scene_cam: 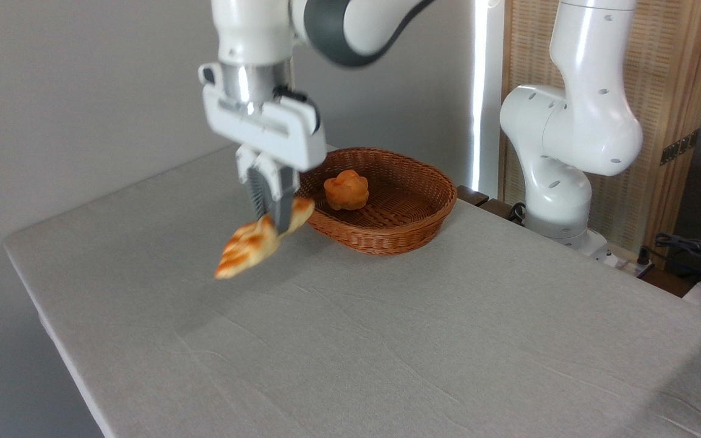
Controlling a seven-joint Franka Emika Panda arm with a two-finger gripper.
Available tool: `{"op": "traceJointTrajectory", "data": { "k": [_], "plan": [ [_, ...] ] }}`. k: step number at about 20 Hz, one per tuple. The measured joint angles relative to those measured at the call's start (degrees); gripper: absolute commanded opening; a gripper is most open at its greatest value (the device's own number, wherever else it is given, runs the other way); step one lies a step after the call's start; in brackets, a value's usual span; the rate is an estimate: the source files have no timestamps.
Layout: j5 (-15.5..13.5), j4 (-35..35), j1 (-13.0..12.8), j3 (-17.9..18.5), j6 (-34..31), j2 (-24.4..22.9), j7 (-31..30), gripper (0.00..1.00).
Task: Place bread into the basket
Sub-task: 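Lift the loaf and carry it over the wicker basket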
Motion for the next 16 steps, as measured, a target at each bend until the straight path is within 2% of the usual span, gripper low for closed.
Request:
{"op": "traceJointTrajectory", "data": {
  "k": [4, 6, 9, 10, 13, 14, 16],
  "plan": [
    [-0.15, -0.96, -2.71, -0.11, -12.72, -6.02, 3.39, 0.08],
    [-0.2, -2.77, -3.99, -0.14, -16.59, -8.38, 4.45, 0.08],
    [-0.27, -7.3, -7.56, -0.21, -20.49, -12.01, 4.83, 0.11],
    [-0.28, -8.57, -8.74, -0.24, -21.43, -12.82, 4.83, 0.19],
    [-0.29, -11.33, -11.17, -0.27, -22.33, -13.75, 4.83, 0.76],
    [-0.29, -12.03, -11.61, -0.27, -22.34, -13.69, 4.83, 0.88],
    [-0.29, -13.23, -12.13, -0.27, -22.34, -13.46, 4.84, 1.0]
  ]
}}
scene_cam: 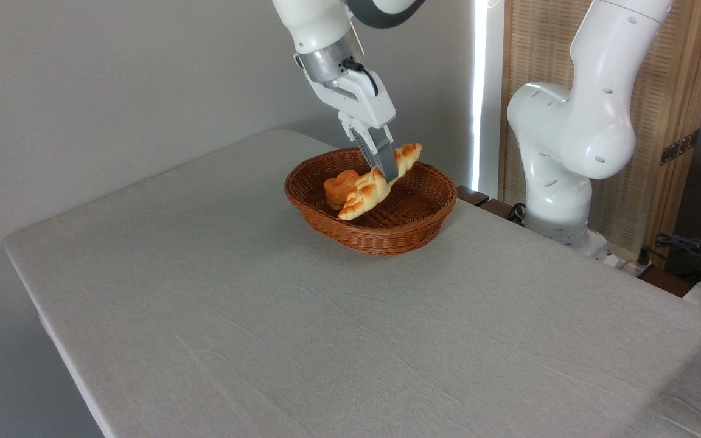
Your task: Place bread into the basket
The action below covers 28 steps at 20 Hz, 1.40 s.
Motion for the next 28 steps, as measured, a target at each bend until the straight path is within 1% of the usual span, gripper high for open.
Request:
{"op": "traceJointTrajectory", "data": {
  "k": [4, 9, 20, 22, 23, 25, 28],
  "plan": [
    [0.0, -1.64, -0.55, 0.0, 0.0, 0.87, 0.0, 1.0],
    [0.0, -1.78, -1.35, 0.0, 0.08, 1.92, 0.03, 1.0],
    [0.06, -1.53, -1.4, 0.06, 0.1, 1.95, 0.03, 1.0],
    [0.23, -0.29, -1.25, 0.24, 0.34, 1.91, 0.03, 1.0],
    [0.39, 1.19, -0.91, 0.36, 0.46, 1.88, 0.03, 1.0],
    [0.68, 5.35, 0.9, 0.56, 0.56, 1.91, 0.03, 1.0],
    [0.81, 13.52, 5.5, 0.94, 2.28, 3.6, 0.11, 1.0]
  ]
}}
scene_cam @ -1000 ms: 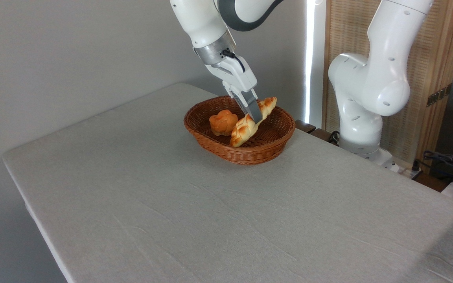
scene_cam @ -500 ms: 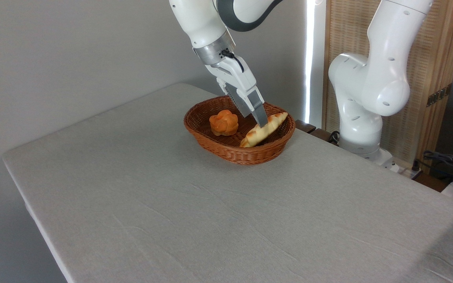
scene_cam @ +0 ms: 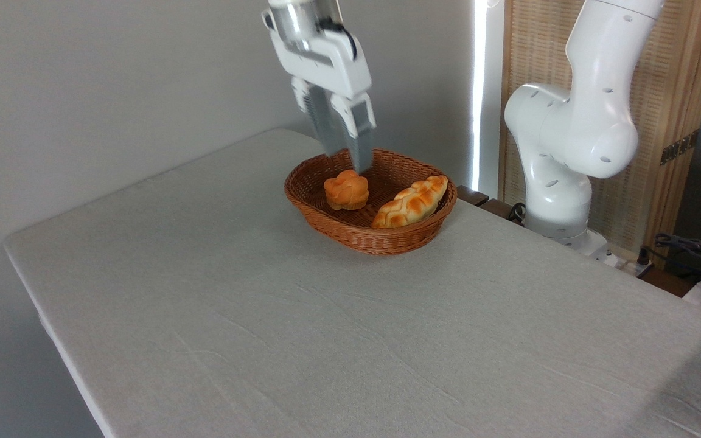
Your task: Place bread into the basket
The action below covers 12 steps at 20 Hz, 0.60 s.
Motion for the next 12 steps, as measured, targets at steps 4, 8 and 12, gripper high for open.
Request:
{"op": "traceJointTrajectory", "data": {
  "k": [4, 8, 12],
  "plan": [
    [0.02, 5.89, 6.15, -0.14, 9.99, 7.61, 0.12, 1.0],
    [0.02, 12.27, 13.83, -4.52, 14.49, 16.65, 0.36, 1.0],
    [0.02, 22.45, 18.3, -6.0, 5.86, 21.34, 1.24, 1.0]
  ]
}}
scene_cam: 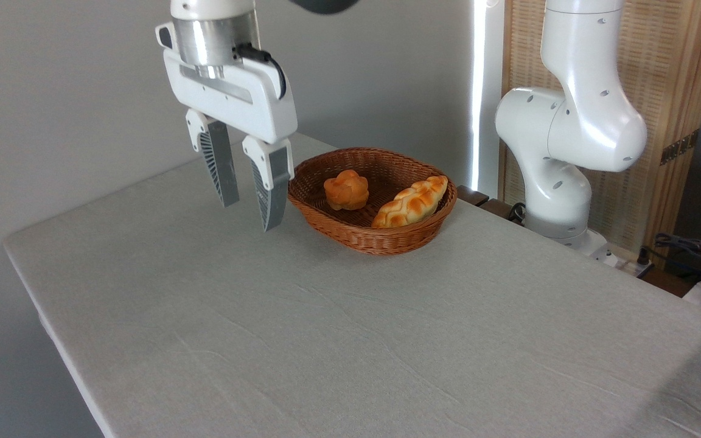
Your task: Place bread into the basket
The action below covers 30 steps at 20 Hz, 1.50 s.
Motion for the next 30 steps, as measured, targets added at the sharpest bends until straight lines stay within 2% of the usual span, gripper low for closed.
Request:
{"op": "traceJointTrajectory", "data": {
  "k": [3, 8, 13, 19, 24, 30],
  "plan": [
    [0.0, 5.67, 1.34, 0.02, -7.55, 2.49, 3.66, 1.0],
    [0.0, 6.98, 1.5, 0.92, -8.63, 3.65, 4.28, 1.0],
    [0.0, 7.95, -3.02, 7.47, -6.22, 3.53, 4.36, 1.0],
    [0.0, 7.68, -3.71, 8.15, -2.65, 3.66, 4.36, 1.0],
    [0.0, 7.15, -6.8, 11.19, -2.43, 3.67, 4.36, 1.0],
    [0.0, 6.49, -7.62, 11.23, -2.43, 3.68, 4.4, 1.0]
  ]
}}
